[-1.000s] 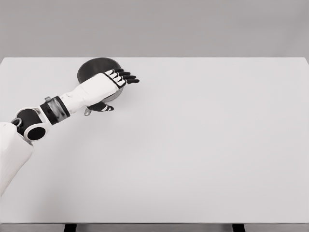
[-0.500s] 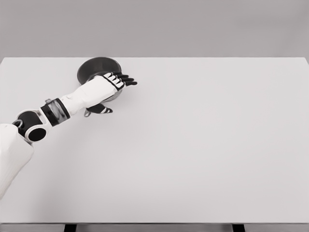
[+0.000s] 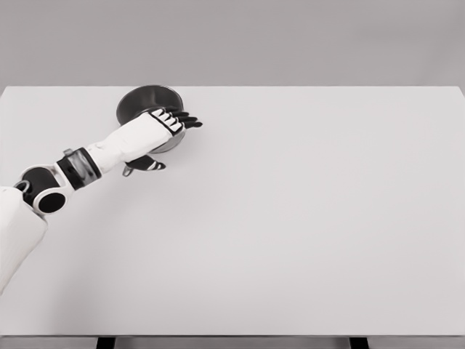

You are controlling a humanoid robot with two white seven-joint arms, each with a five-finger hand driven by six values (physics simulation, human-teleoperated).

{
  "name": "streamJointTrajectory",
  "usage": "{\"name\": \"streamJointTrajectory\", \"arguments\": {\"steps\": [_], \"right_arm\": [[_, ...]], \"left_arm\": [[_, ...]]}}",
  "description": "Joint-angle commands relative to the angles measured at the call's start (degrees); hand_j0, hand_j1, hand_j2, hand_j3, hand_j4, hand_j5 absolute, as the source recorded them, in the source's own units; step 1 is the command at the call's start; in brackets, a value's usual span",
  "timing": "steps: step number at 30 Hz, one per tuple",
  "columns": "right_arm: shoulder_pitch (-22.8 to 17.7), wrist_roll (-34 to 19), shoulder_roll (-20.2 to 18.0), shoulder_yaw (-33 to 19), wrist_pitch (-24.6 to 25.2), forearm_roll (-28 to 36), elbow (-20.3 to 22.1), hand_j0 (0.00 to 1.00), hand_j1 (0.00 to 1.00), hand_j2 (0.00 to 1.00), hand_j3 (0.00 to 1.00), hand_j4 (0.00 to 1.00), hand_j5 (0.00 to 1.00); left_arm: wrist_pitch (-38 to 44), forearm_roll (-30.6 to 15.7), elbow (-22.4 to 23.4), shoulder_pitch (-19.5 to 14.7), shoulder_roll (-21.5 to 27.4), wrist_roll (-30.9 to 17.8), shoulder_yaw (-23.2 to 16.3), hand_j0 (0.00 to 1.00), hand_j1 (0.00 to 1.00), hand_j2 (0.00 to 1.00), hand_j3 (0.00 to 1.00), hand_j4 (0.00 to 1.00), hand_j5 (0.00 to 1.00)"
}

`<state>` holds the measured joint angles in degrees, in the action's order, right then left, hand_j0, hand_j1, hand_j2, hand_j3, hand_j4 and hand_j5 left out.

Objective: Rotate pot handle

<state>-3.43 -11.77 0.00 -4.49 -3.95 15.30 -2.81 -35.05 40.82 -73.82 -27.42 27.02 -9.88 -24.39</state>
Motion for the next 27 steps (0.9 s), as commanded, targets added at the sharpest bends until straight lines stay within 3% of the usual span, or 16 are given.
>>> {"name": "streamJointTrajectory", "arguments": {"steps": [1,27], "right_arm": [[0.0,0.0,0.0,0.0,0.0,0.0,0.0,1.0,1.0,1.0,1.0,1.0,1.0],[0.0,0.0,0.0,0.0,0.0,0.0,0.0,1.0,1.0,1.0,1.0,1.0,1.0]], "left_arm": [[0.1,-0.4,-0.1,-0.1,0.2,0.0,0.4,1.0,1.0,1.0,1.0,1.0,1.0],[0.1,-0.4,0.0,0.3,0.9,0.0,2.8,1.0,1.0,1.0,1.0,1.0,1.0]]}}
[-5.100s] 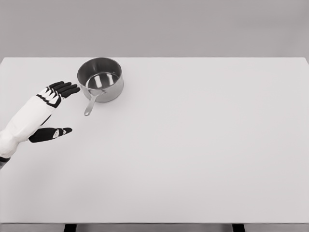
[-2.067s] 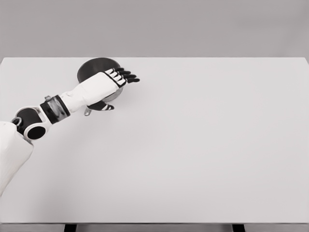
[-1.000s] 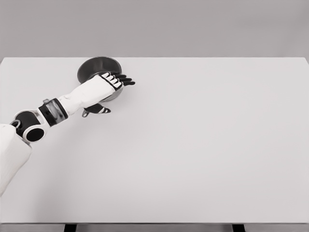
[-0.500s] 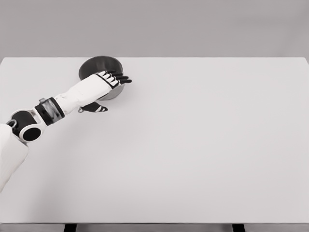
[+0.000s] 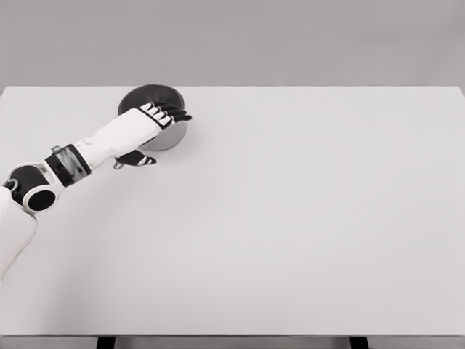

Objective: Rotate pot handle

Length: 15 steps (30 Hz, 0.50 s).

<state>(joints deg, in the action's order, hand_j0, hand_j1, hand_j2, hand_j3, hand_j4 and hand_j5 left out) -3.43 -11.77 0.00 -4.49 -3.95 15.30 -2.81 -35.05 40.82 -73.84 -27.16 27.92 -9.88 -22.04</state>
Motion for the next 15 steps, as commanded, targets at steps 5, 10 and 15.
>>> {"name": "streamJointTrajectory", "arguments": {"steps": [5,10,15], "right_arm": [[0.0,0.0,0.0,0.0,0.0,0.0,0.0,1.0,1.0,1.0,1.0,1.0,1.0],[0.0,0.0,0.0,0.0,0.0,0.0,0.0,1.0,1.0,1.0,1.0,1.0,1.0],[0.0,0.0,0.0,0.0,0.0,0.0,0.0,1.0,1.0,1.0,1.0,1.0,1.0]], "left_arm": [[0.1,-0.5,0.1,0.3,1.2,0.0,1.4,1.0,1.0,1.0,1.0,1.0,1.0],[0.1,-0.5,0.1,0.5,1.3,0.0,1.8,1.0,1.0,1.0,1.0,1.0,1.0],[0.1,-0.4,0.2,0.7,1.6,0.0,2.5,1.0,1.0,1.0,1.0,1.0,1.0]]}}
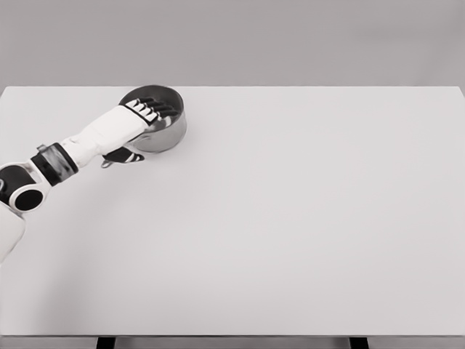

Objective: Rotate pot handle

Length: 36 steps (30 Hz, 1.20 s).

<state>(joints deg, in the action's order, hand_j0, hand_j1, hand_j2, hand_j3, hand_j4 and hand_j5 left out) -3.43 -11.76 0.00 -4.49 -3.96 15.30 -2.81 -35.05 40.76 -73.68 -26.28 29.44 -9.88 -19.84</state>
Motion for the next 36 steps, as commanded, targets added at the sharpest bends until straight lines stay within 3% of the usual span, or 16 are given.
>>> {"name": "streamJointTrajectory", "arguments": {"steps": [1,36], "right_arm": [[0.0,0.0,0.0,0.0,0.0,0.0,0.0,1.0,1.0,1.0,1.0,1.0,1.0],[0.0,0.0,0.0,0.0,0.0,0.0,0.0,1.0,1.0,1.0,1.0,1.0,1.0]], "left_arm": [[0.1,-0.3,0.0,0.0,0.2,0.0,0.4,1.0,1.0,1.0,1.0,1.0,1.0],[0.1,0.5,0.0,0.2,4.5,0.0,0.4,1.0,1.0,1.0,1.0,1.0,1.0]]}}
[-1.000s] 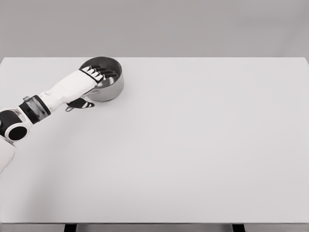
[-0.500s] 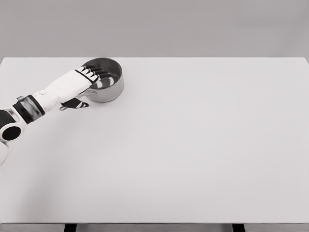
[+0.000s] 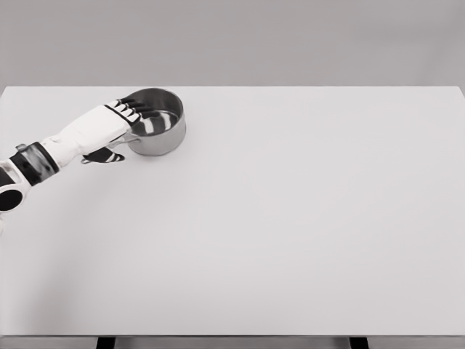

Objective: Rotate pot handle

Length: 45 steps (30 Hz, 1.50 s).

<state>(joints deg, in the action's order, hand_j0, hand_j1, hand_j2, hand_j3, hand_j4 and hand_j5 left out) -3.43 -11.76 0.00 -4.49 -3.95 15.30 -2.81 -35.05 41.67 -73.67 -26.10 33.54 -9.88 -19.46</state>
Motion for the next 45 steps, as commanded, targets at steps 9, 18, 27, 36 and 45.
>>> {"name": "streamJointTrajectory", "arguments": {"steps": [9,18,27,36,45], "right_arm": [[0.0,0.0,0.0,0.0,0.0,0.0,0.0,1.0,1.0,1.0,1.0,1.0,1.0],[0.0,0.0,0.0,0.0,0.0,0.0,0.0,1.0,1.0,1.0,1.0,1.0,1.0],[0.0,-0.1,0.0,0.0,0.0,0.0,0.0,1.0,1.0,1.0,1.0,1.0,1.0],[0.0,0.0,0.0,0.0,0.0,0.0,0.0,1.0,1.0,1.0,1.0,1.0,1.0],[0.0,0.0,0.0,0.0,0.0,0.0,0.0,1.0,1.0,1.0,1.0,1.0,1.0]], "left_arm": [[0.1,-0.4,0.8,0.0,1.0,0.0,0.5,1.0,1.0,1.0,1.0,1.0,1.0],[0.1,-0.4,1.2,0.0,1.3,0.0,0.7,1.0,1.0,1.0,1.0,1.0,1.0],[0.1,-0.4,2.8,-0.6,1.3,0.0,0.9,1.0,1.0,1.0,1.0,1.0,1.0],[0.1,-0.4,4.9,-0.9,2.5,0.0,1.8,1.0,1.0,1.0,1.0,1.0,1.0],[0.1,-0.4,6.3,-1.0,2.8,0.0,3.5,1.0,1.0,1.0,1.0,1.0,1.0]]}}
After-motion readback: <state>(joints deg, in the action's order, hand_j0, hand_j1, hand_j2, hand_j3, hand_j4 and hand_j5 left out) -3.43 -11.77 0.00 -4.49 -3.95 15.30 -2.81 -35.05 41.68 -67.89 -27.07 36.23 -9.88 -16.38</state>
